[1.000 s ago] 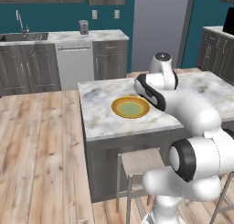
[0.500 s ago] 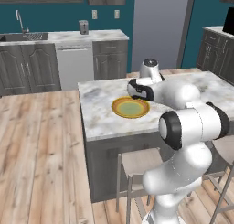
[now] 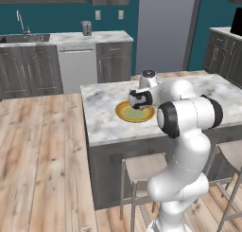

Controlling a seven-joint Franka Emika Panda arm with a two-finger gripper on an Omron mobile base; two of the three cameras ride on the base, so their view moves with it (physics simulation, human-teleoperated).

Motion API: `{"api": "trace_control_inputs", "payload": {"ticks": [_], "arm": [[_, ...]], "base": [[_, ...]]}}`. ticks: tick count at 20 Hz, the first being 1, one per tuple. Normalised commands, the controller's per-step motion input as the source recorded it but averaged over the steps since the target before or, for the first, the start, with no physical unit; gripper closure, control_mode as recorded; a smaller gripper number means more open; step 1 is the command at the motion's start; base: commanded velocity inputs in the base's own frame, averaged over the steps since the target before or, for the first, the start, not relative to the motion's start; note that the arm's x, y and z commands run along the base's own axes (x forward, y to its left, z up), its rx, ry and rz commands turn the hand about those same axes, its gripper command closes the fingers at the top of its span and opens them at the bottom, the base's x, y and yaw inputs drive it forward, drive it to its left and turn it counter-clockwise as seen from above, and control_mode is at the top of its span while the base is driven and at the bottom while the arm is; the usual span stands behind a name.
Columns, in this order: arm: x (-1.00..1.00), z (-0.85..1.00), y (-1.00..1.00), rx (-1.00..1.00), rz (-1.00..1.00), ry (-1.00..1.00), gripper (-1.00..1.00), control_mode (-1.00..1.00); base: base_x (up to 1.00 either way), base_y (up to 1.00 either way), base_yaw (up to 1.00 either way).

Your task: Retrieve the butter from the fridge and place it on a plate on the dining table. Then retrieve the butter knife by the fridge and place it near the plate.

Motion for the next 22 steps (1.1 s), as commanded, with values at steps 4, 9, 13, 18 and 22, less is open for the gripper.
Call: {"api": "trace_control_inputs", "payload": {"ticks": [4, 9, 13, 18, 22], "arm": [[0.36, -0.55, -0.02, 0.06, -0.15, 0.0, 1.0, -1.0], [0.35, -0.39, -0.02, 0.02, -0.14, 0.0, 1.0, -1.0], [0.21, -0.13, 0.0, -0.02, -0.11, 0.04, 1.0, -1.0], [0.23, -0.15, 0.0, -0.02, -0.09, 0.09, 1.0, -1.0], [0.31, -0.24, -0.01, -0.01, -0.09, 0.12, 1.0, -1.0]], "base": [[0.0, 0.0, 0.0], [0.0, 0.0, 0.0], [0.0, 0.0, 0.0], [0.0, 0.0, 0.0], [0.0, 0.0, 0.0]]}}
